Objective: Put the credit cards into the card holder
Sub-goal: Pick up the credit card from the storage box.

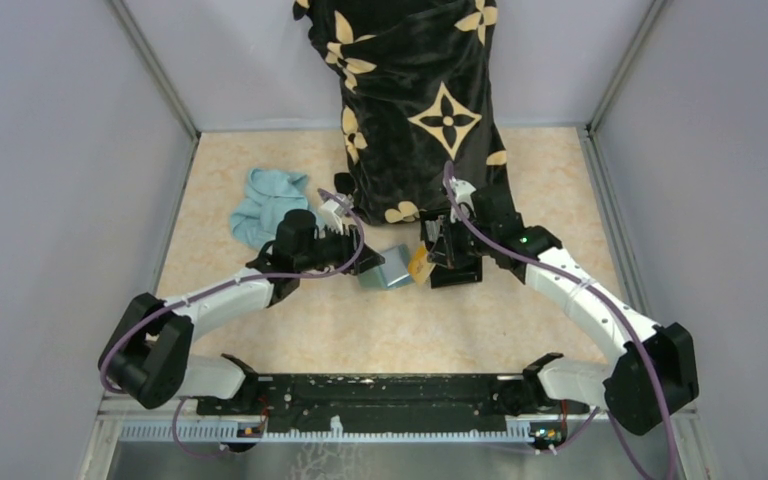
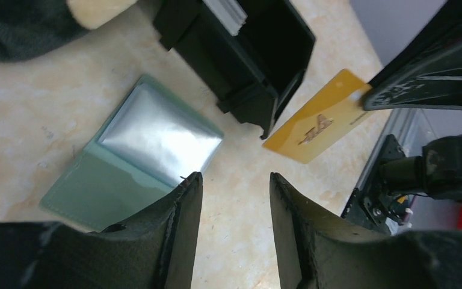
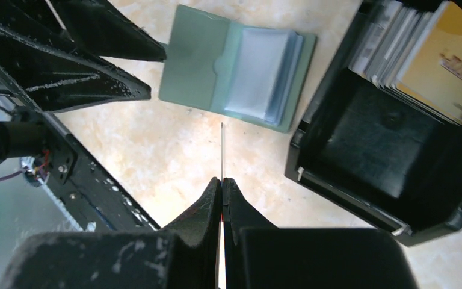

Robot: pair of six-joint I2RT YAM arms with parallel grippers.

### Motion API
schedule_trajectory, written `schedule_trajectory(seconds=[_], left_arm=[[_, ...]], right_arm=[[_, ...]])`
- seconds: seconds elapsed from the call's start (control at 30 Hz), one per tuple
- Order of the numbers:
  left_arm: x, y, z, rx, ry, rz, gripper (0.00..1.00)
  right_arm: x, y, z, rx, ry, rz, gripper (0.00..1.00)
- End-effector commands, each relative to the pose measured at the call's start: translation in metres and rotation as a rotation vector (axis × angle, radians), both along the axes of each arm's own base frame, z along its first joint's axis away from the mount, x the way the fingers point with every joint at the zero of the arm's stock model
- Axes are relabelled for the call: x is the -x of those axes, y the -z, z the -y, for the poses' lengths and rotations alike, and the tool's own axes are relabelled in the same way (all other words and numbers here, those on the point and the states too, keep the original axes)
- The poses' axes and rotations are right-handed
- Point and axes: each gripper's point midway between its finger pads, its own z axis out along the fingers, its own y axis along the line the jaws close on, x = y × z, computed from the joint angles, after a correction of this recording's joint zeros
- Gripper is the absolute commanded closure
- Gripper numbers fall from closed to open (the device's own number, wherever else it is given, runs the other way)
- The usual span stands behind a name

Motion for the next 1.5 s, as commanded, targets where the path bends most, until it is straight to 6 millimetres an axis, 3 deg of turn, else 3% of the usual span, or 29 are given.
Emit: schedule_trajectory(seconds=[0.0,0.43,1.23,1.33,1.47], left_arm=[[0.013,-0.034,0.015,0.135,0.152,0.090,0.48],[0.023,-0.024,0.023,0.143,0.247,0.051,0.47],[0.026,-0.008,0.028,0.152,0.316,-0.016,0.50],[0.028,-0.010,0.028,0.167,0.333,-0.020,0.56],[0.029,-0.010,0.028,0.181,0.347,-0.031,0.85]], right_arm=[[-0.001,-0.016,-0.024,-0.115,-0.083,0.028,1.00],[-0.004,-0.013,-0.054,-0.232,-0.180,-0.038,1.00],[-0.003,-0.018,-0.071,-0.342,-0.286,-0.088,1.00],[-0.004,-0.016,-0.070,-0.350,-0.292,-0.101,1.00],[-0.008,-0.015,-0.067,-0.367,-0.286,-0.105,1.00]])
